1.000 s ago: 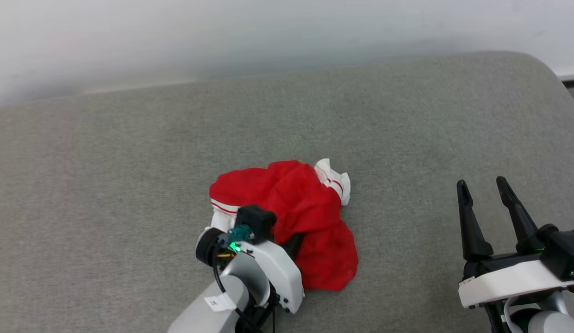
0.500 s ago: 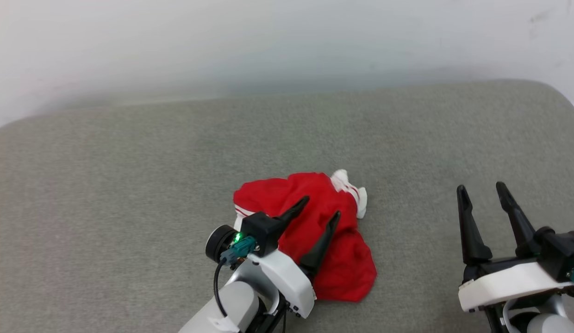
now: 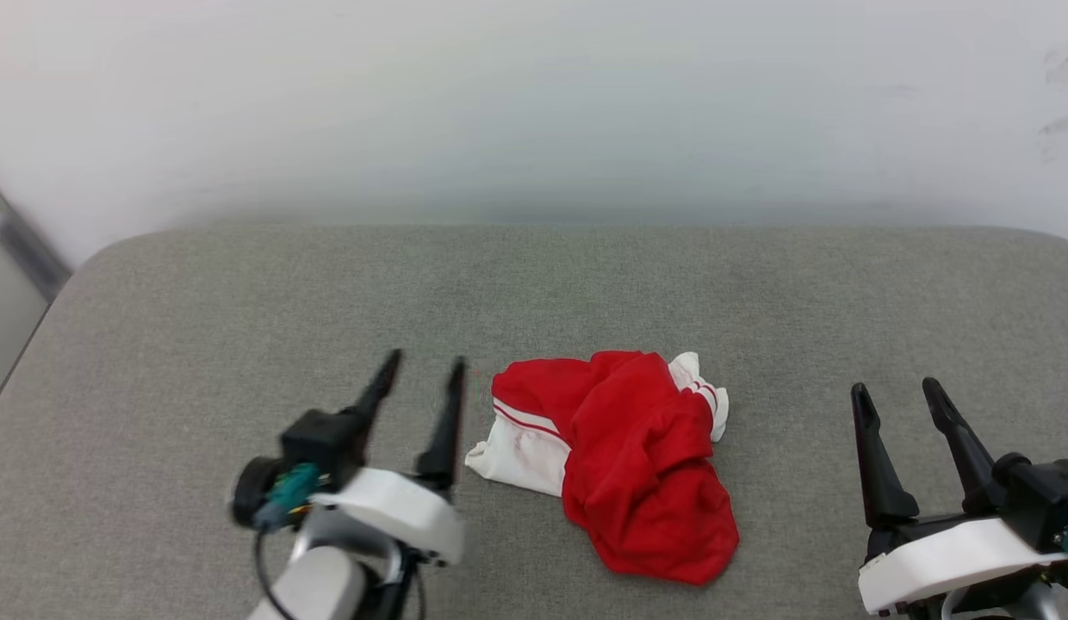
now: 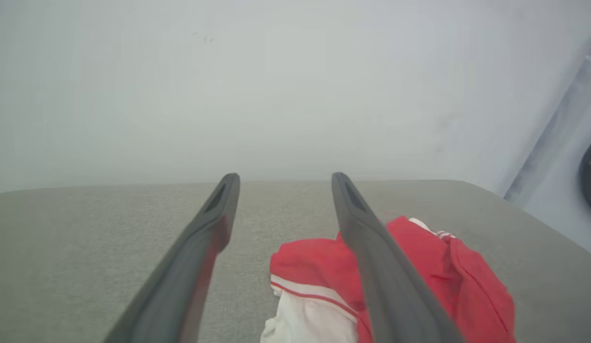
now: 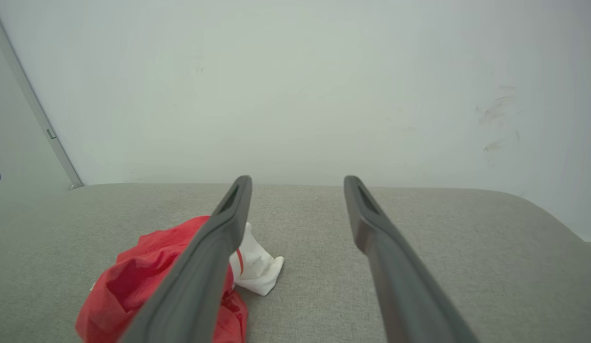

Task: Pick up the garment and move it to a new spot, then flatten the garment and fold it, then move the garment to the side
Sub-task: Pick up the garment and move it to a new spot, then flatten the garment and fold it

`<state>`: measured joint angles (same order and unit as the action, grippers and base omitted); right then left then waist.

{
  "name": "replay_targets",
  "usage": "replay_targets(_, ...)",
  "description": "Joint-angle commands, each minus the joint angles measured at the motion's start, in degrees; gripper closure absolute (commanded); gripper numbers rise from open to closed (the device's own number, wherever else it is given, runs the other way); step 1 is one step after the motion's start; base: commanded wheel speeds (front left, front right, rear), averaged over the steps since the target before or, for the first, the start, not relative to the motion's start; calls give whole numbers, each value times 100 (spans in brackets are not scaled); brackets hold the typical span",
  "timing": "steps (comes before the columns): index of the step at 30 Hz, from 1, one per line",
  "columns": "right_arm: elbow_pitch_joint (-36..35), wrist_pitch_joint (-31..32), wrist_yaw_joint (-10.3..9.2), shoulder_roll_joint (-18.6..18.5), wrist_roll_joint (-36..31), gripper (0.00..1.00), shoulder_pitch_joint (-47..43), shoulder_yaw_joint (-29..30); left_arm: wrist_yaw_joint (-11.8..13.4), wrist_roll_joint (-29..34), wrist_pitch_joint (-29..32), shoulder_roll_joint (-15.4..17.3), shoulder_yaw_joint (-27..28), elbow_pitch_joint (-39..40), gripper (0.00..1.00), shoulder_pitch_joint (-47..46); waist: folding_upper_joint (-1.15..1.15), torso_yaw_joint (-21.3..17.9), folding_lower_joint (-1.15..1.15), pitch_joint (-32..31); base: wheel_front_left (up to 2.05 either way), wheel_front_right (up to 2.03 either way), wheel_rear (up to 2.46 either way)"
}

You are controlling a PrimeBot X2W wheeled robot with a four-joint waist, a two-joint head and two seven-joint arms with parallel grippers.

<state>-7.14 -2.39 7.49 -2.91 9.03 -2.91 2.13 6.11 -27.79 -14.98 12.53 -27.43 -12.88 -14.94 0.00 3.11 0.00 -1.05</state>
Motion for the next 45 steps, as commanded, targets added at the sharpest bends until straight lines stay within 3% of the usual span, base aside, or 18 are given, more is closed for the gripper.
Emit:
replay_targets(1, -24, 28, 0, 5, 45, 0, -97, -8, 82, 57, -25, 84, 212, 79, 0, 180, 0, 8, 0, -22, 0, 0, 0)
replay_targets(6, -40, 96, 0, 5, 56, 0, -227, 0, 179, 210, -21, 287, 915, 231, 0, 631, 0, 28, 0, -81, 0, 0, 0)
replay_targets(12, -36, 172, 0, 5, 26, 0, -363, 44, 37, 365, -22, 424, 1347, 214, 0, 995, 0, 38, 0, -147, 0, 0, 0)
replay_targets(33, -98, 355, 0, 5, -21, 0, -458, 127, -361, 695, -22, 204, 1586, -45, 0, 1000, 0, 35, 0, -181, 0, 0, 0)
replay_targets(38, 306, 579, 0, 6, 176, 0, -363, 341, -422, 787, -22, 96, 1606, -8, 0, 913, 0, 114, 0, -71, 0, 0, 0)
replay_targets(45, 1457, 1700, 0, -41, 244, 0, 367, 618, -515, 969, -22, -111, 1625, 262, 0, 719, 0, 410, 0, 335, 0, 0, 0)
